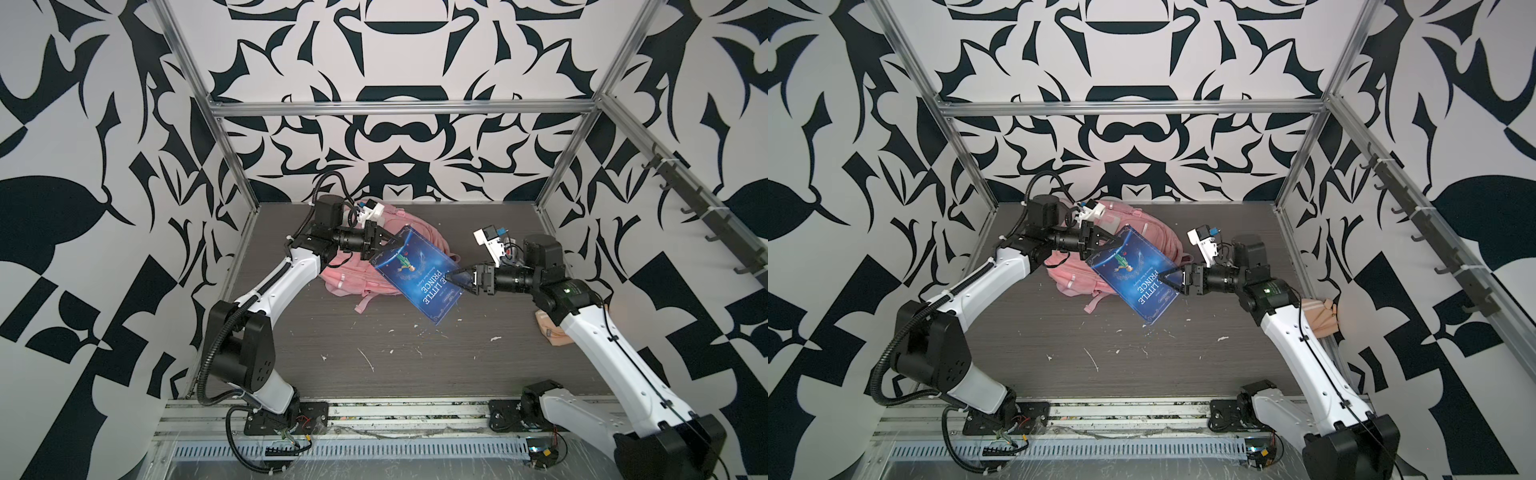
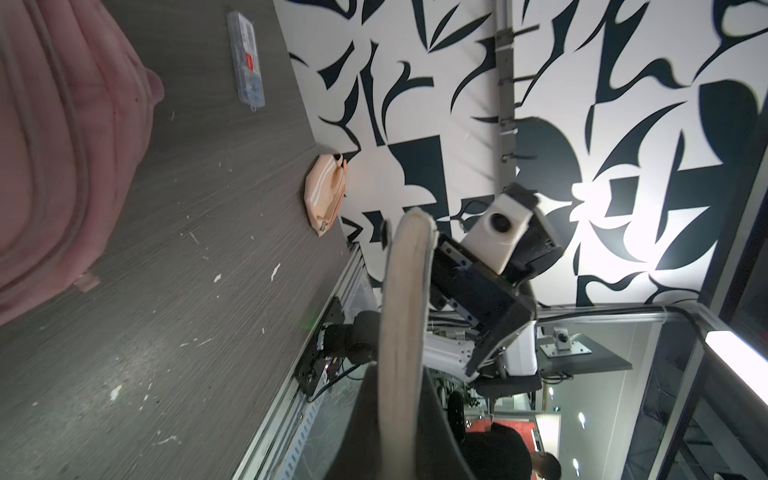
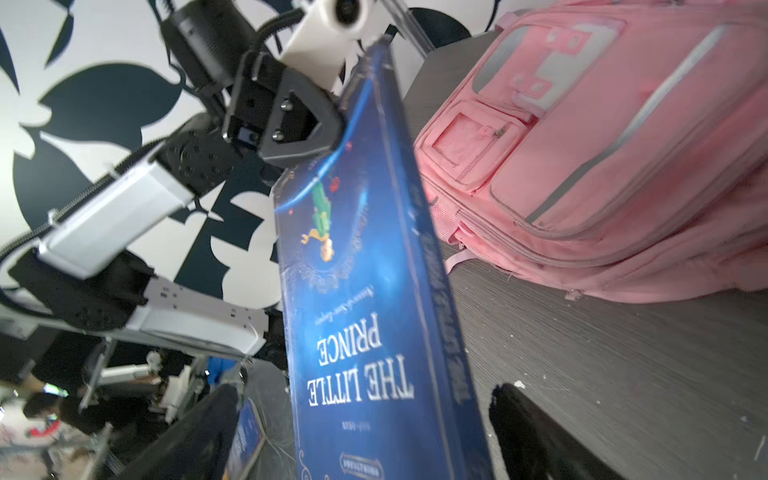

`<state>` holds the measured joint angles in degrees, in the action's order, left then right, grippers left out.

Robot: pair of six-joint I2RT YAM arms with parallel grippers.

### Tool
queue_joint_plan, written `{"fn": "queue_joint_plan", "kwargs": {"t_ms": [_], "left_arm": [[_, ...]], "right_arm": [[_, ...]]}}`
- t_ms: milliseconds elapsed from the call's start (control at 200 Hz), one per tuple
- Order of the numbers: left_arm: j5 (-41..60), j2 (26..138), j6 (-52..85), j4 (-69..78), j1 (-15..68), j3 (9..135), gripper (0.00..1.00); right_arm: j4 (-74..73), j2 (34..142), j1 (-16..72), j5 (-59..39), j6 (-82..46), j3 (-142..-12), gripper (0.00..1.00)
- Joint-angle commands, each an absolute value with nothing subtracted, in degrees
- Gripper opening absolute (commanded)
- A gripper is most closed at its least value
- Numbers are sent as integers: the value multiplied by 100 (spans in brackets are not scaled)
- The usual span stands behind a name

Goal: Pack the student bag
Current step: 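Carry the blue book aside with the right gripper while the left releases it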

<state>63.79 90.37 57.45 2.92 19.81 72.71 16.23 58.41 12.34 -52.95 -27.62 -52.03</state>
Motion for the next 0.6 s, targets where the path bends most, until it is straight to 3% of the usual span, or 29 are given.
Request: {"fn": "queue_joint_plan", "kwargs": {"t_ms": [0, 470, 595], "left_arm": [[6206, 8902, 6998, 1764, 1688, 7301, 0], [5146, 9168, 7791, 2996, 1925, 7170, 0], [4966, 9143, 7780, 3023, 2029, 7061, 0]], "right_arm": [[366, 5635, 1121, -4713, -3811, -4858, 99], [-3686, 6448, 1160, -4355, -6553, -3954, 92], [-4030, 6669, 1242, -4313, -6681, -4078, 82]]}}
